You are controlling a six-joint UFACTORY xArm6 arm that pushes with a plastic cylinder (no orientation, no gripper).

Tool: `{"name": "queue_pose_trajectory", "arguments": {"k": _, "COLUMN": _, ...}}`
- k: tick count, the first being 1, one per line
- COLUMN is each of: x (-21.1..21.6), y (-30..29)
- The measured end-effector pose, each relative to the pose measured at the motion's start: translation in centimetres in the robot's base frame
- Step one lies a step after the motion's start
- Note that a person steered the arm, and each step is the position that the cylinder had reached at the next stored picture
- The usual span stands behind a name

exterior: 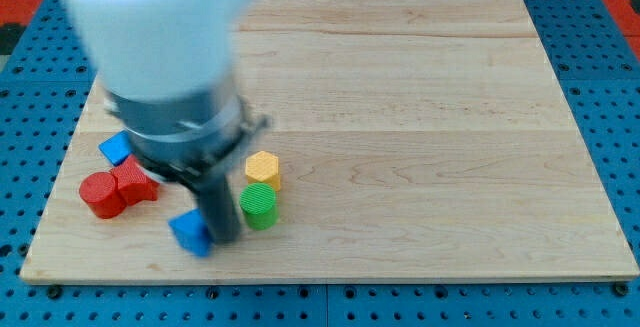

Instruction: Put yellow hexagon blue triangle and green circle in a horizontal line

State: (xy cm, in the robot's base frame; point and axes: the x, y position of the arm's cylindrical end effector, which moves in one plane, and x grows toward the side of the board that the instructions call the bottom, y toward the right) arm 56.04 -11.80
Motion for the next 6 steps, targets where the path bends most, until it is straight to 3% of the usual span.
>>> {"name": "queue_pose_trajectory", "arguments": {"k": 1, "x": -2.9, "y": -0.7}}
{"name": "queue_pose_trajectory", "arguments": {"k": 3, "x": 1.4, "y": 10.2}}
{"name": "queue_pose_trajectory", "arguments": {"k": 5, "x": 4.7, "y": 13.1}}
{"name": "queue_pose_trajectory", "arguments": {"k": 6, "x": 3.6, "y": 17.7}}
